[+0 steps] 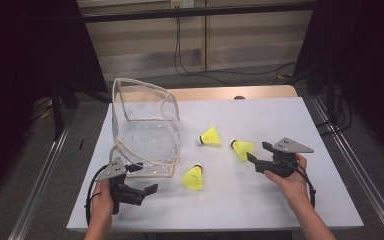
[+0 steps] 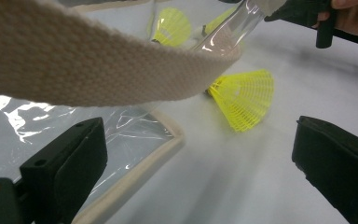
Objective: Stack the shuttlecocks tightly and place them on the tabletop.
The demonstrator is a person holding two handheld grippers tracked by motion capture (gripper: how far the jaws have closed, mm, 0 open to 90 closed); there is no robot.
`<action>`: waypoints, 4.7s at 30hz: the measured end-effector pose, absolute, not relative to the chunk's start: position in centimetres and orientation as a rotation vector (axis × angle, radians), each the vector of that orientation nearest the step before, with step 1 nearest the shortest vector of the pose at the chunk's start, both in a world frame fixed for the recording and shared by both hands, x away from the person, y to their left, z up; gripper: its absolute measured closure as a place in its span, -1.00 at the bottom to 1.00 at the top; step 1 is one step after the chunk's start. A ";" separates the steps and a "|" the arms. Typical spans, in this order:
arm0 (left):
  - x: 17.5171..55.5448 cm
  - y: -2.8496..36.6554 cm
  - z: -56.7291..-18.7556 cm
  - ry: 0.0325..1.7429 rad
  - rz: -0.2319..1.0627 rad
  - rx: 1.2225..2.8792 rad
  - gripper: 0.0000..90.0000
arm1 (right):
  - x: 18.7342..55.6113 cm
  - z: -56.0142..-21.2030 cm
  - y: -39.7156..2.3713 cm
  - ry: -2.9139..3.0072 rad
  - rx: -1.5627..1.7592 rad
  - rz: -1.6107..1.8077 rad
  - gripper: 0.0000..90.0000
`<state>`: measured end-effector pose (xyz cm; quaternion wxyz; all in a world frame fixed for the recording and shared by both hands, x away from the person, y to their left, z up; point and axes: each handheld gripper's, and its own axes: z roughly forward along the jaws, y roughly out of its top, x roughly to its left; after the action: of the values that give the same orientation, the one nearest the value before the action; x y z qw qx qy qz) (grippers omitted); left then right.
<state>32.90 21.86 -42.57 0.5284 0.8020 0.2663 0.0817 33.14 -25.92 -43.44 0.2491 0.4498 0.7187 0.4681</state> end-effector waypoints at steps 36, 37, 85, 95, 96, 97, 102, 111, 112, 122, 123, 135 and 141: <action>32.9 21.7 -42.5 0.626 0.188 1.917 -0.92 | 33.0 -43.7 -23.3 2.002 1.276 1.352 -0.90; 32.9 21.7 -42.5 0.627 0.192 1.918 -0.93 | 33.1 -43.8 -23.3 2.003 1.277 1.349 -0.89; 32.9 21.7 -42.5 0.632 0.194 1.918 -0.92 | 35.6 -45.1 -22.0 2.084 1.223 1.186 0.41; 32.9 21.9 -42.5 0.637 0.199 1.906 -0.93 | 36.1 -45.4 -22.0 2.096 1.247 1.167 0.65; 32.9 21.9 -42.5 0.638 0.204 1.904 -0.92 | 36.1 -45.4 -22.0 2.093 1.249 1.169 0.66; 32.9 22.0 -42.5 0.637 0.204 1.905 -0.93 | 36.2 -45.3 -22.1 2.094 1.248 1.164 0.70; 32.9 22.0 -42.5 0.639 0.206 1.902 -0.93 | 36.5 -45.3 -22.5 2.102 1.254 1.171 0.78; 32.9 22.0 -42.5 0.638 0.206 1.906 -0.93 | 36.9 -45.7 -22.6 2.113 1.266 1.173 0.88; 32.9 22.0 -42.5 0.637 0.207 1.907 -0.92 | 36.9 -45.7 -22.6 2.112 1.273 1.179 0.89; 32.9 22.0 -42.5 0.637 0.206 1.904 -0.92 | 37.1 -45.6 -23.1 2.110 1.284 1.211 0.98; 32.9 22.0 -42.4 0.640 0.209 1.905 -0.92 | 37.1 -45.5 -23.1 2.110 1.276 1.215 0.98; 32.9 22.0 -42.5 0.638 0.208 1.905 -0.93 | 37.3 -44.5 -23.2 2.088 1.252 1.294 0.99; 32.9 22.0 -42.5 0.636 0.203 1.906 -0.92 | 37.5 -44.5 -23.4 2.074 1.260 1.306 0.99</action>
<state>32.94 21.96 -42.47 0.5319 0.7992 0.2667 0.0850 37.54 -23.40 -44.47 0.1917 0.4487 0.7386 0.4651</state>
